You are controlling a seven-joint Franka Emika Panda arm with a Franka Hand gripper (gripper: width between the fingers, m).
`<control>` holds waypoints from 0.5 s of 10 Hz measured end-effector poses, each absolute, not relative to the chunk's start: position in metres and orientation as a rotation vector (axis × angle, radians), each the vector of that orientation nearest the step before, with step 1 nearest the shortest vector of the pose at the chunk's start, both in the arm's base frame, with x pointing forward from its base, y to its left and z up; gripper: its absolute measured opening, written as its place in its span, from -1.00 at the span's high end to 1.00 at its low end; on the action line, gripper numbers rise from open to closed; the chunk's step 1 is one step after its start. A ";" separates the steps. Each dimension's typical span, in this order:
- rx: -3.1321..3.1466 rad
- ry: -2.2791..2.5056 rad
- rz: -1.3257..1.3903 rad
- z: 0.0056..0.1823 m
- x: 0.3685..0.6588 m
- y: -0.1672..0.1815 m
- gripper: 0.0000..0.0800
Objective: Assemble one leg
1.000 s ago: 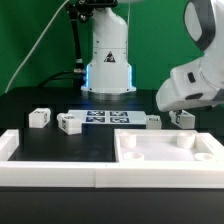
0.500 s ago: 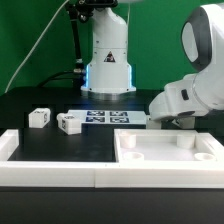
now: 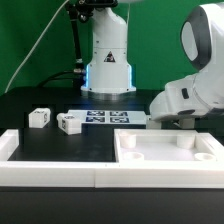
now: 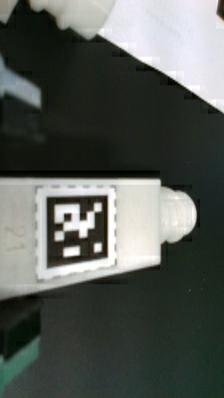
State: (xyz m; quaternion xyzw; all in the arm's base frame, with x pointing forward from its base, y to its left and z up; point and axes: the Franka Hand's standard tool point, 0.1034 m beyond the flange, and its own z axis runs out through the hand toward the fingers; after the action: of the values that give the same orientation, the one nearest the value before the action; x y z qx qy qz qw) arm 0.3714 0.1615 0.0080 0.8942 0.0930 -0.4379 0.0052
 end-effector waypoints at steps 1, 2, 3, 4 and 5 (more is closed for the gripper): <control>2.800 0.291 -1.371 0.008 0.371 0.161 0.28; 2.800 0.291 -1.371 0.008 0.372 0.161 0.28; 2.800 0.291 -1.371 0.008 0.372 0.161 0.27; 2.800 0.291 -1.371 0.008 0.372 0.161 0.27; 2.802 0.317 -1.391 0.012 0.372 0.160 0.27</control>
Offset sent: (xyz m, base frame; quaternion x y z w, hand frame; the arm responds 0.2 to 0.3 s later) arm 0.0000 0.0000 0.0000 0.0000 0.0000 0.0000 1.0000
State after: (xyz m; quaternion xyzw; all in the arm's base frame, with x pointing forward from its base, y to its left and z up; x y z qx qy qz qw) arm 0.3717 0.1601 0.0116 0.8911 0.1009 -0.4424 -0.0016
